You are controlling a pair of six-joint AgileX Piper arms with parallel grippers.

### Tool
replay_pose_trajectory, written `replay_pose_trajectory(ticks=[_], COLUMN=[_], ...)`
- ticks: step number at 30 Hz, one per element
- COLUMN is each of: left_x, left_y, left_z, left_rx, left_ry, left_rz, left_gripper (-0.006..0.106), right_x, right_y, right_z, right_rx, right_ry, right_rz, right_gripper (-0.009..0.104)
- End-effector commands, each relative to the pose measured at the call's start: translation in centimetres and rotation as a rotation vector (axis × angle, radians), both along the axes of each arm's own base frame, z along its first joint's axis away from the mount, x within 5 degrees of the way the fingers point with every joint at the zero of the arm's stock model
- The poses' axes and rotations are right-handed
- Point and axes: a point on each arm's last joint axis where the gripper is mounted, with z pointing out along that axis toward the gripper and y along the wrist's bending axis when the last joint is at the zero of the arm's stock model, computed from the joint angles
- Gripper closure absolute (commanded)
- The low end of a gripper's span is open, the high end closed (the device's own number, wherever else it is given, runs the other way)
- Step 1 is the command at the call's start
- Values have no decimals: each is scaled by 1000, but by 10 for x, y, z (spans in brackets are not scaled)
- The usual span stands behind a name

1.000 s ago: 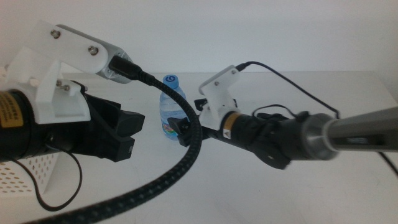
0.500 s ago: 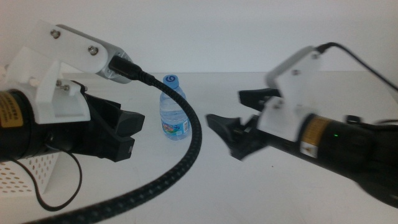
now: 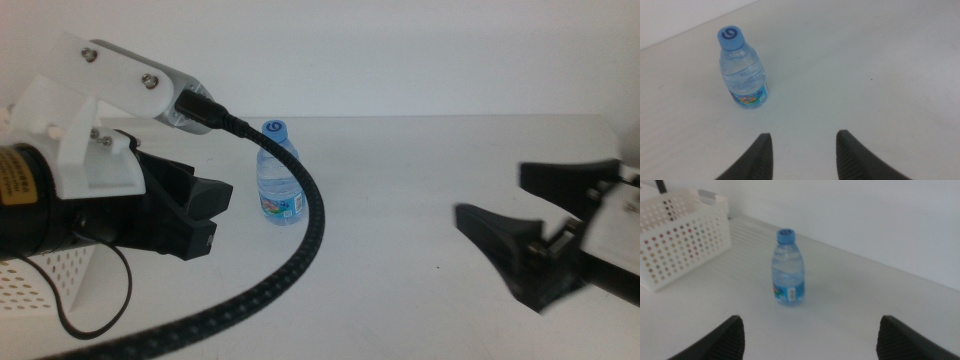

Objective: Use arms to grab the bottles and put them into the dustbin to the left of the table.

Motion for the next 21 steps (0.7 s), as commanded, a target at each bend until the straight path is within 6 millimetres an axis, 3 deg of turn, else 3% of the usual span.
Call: replay_pose_trajectory(ticks=[1, 7, 21], left_x=[0, 0, 2], left_y=[0, 0, -2], left_z=[17, 17, 22], left_rx=[-71, -71, -110], left_ry=[-81, -81, -137], left_rz=[5, 5, 8], left_gripper=[60, 60, 60], right_x=[-10, -23, -23], right_y=[-8, -18, -19], right_z=[13, 13, 10], right_rx=[-1, -16, 7], right_ry=[-66, -92, -70], right_rz=[0, -3, -9], right_gripper=[15, 16, 16])
